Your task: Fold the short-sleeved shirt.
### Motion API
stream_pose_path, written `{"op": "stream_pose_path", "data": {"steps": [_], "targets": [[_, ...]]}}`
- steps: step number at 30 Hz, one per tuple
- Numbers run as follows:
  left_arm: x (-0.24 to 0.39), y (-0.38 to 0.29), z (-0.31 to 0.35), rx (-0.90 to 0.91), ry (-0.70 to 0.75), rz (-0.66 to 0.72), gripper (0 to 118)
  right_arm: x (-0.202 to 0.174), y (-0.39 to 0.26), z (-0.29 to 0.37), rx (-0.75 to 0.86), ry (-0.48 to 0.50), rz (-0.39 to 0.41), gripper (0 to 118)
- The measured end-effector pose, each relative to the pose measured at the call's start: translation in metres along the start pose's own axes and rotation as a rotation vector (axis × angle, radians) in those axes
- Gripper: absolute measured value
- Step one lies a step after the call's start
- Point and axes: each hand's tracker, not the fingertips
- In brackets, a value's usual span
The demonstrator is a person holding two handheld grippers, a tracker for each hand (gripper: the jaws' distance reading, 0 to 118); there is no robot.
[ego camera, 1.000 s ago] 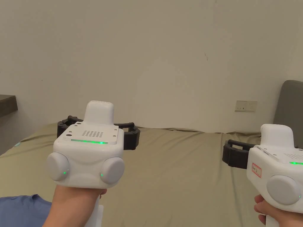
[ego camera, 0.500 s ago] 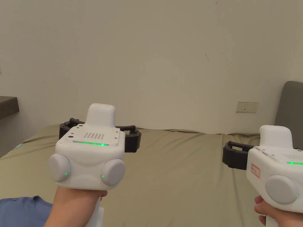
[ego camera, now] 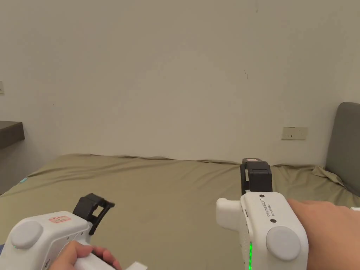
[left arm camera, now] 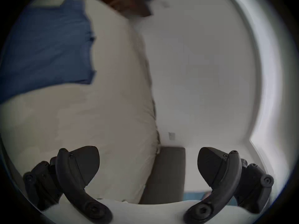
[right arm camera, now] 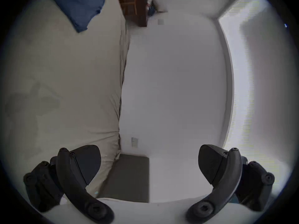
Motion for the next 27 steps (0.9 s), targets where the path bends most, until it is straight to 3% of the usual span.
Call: {"op": "stream_pose_path", "data": {"steps": [2,3,5,8,11,13,17,22,27], "targets": [[0.035,-0.005,0.014,0.148,0.068,-0.309,118,0.015,-0.008,-0.005,-0.006,-0.009,-0.190,118],[0.053,-0.008,0.020,0.210,0.072,-0.430,118,0.028,-0.012,-0.006,-0.012,0.004,-0.350,118],[0.095,-0.018,0.035,0.340,0.046,-0.714,118,0.057,-0.030,-0.011,-0.048,0.072,-0.764,118],[0.139,-0.052,0.051,0.529,0.050,-1.062,118,0.078,-0.064,-0.009,-0.121,0.065,-1.339,118],[0.144,-0.088,0.056,0.638,0.016,-1.218,118,0.069,-0.093,-0.002,-0.100,0.118,-1.698,118],[0.138,-0.101,0.054,0.612,0.010,-1.216,118,0.056,-0.098,0.001,-0.154,0.127,-1.755,118],[0.136,-0.105,0.043,0.481,0.022,-1.187,118,0.049,-0.090,0.000,-0.169,0.082,-1.610,118],[0.136,-0.097,0.044,0.470,-0.018,-1.172,118,0.056,-0.096,0.006,-0.125,0.075,-1.661,118],[0.137,-0.101,0.051,0.504,0.010,-1.200,118,0.054,-0.097,0.006,-0.129,0.063,-1.654,118]]}}
